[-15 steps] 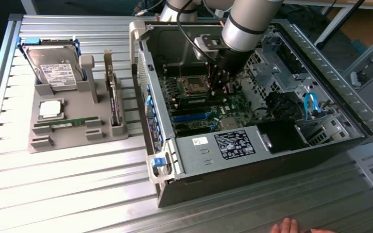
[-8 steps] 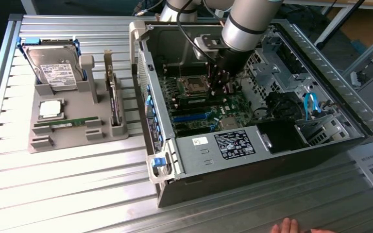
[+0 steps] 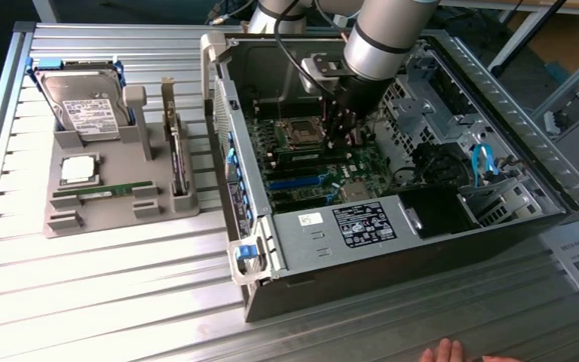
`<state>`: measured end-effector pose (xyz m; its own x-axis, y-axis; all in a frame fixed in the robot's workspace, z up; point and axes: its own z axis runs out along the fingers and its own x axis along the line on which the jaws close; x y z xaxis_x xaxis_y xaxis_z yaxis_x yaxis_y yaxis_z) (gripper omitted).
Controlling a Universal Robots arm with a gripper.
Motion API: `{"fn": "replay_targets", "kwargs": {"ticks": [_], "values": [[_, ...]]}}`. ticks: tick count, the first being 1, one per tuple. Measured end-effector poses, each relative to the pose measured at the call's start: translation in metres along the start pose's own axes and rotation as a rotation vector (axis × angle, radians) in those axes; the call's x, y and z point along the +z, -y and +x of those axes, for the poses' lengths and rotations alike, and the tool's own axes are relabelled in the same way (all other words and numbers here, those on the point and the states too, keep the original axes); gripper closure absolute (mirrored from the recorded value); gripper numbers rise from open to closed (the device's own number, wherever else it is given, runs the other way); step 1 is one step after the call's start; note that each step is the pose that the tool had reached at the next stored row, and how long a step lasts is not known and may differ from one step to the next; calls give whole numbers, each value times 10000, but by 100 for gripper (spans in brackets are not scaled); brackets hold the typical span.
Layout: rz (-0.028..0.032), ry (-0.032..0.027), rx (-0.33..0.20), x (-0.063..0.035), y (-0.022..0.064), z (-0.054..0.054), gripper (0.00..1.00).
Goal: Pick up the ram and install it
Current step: 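Insert the ram into the slot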
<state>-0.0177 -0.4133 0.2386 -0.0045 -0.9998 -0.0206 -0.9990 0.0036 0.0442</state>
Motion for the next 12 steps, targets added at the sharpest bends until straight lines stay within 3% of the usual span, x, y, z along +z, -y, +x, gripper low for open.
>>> {"fn": "replay_targets", "kwargs": {"ticks": [12], "values": [[12, 1, 0, 34, 0, 0, 88]]}}
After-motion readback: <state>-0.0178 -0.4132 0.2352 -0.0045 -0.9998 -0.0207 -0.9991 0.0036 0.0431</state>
